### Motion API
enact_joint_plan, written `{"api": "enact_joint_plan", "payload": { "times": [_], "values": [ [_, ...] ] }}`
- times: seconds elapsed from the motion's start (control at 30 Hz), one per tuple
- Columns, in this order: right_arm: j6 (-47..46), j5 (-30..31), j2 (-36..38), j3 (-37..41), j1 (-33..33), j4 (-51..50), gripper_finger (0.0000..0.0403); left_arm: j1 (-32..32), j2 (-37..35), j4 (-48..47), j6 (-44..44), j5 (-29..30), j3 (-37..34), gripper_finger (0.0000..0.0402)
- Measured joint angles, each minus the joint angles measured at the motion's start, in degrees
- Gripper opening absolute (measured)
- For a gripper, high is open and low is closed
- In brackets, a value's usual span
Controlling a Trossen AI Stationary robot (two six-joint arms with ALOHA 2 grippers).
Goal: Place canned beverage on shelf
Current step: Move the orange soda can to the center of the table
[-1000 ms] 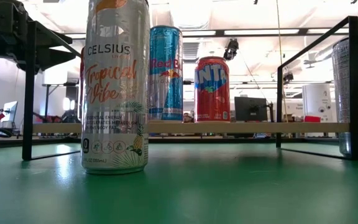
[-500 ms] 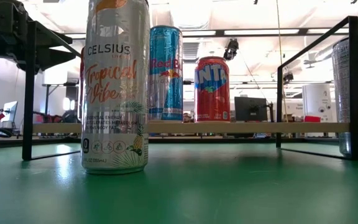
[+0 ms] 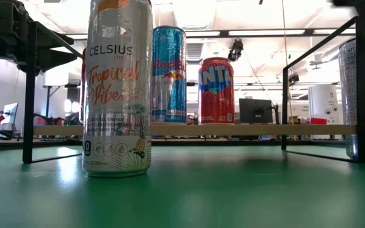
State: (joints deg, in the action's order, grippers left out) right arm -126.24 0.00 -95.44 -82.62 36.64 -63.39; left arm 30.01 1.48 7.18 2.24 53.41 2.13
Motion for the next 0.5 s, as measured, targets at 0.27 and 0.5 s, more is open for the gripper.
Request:
{"api": "enact_joint_plan", "payload": {
  "times": [0.27,0.5],
  "values": [
    [15.2,-3.3,-5.2,-5.1,-7.5,-1.4,0.0292,0.0,0.1,0.0,0.0,0.0,0.0,0.034],
    [23.8,-2.8,-10.3,-12.0,-10.7,-5.3,0.0292,0.0,0.1,0.0,0.0,0.0,0.0,0.034]
  ]
}}
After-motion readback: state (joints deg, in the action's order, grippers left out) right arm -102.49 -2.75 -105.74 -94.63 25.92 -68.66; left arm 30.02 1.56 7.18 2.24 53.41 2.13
